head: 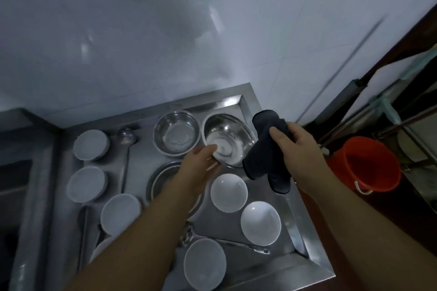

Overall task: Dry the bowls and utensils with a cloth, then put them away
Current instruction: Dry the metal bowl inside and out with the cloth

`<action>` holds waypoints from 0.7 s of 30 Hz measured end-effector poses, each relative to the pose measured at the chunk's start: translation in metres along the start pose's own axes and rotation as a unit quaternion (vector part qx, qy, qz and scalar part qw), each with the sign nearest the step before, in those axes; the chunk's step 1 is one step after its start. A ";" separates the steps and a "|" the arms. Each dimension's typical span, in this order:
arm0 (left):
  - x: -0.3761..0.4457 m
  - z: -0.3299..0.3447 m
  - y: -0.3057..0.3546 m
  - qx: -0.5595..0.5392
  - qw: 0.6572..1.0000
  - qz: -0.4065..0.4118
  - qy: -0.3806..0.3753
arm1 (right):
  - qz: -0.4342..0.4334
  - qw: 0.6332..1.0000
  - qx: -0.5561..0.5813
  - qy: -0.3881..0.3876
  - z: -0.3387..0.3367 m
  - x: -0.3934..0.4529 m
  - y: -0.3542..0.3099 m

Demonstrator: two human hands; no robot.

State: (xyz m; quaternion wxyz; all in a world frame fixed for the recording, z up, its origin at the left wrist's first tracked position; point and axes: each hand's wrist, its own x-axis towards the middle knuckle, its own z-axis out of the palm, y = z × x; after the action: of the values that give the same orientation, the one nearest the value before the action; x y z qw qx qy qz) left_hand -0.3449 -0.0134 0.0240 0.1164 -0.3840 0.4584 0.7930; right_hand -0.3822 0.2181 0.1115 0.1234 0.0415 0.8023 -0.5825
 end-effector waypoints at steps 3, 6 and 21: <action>-0.050 -0.001 -0.004 -0.007 0.998 0.033 -0.044 | -0.014 0.999 -0.008 -0.041 -0.005 -0.013 -0.017; -0.101 0.006 -0.009 -0.019 0.995 0.063 -0.073 | -0.045 0.992 -0.040 -0.112 -0.014 -0.032 -0.032; -0.277 0.036 -0.027 -0.013 0.972 0.208 -0.113 | -0.516 0.697 -0.435 -0.241 -0.036 -0.108 -0.114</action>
State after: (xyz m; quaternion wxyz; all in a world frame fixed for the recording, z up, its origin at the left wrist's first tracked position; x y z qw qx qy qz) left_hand -0.1607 0.0770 0.2153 -0.0050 -0.1900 0.5021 0.8437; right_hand -0.3071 0.2243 0.2536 -0.0029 -0.5794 0.8045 -0.1303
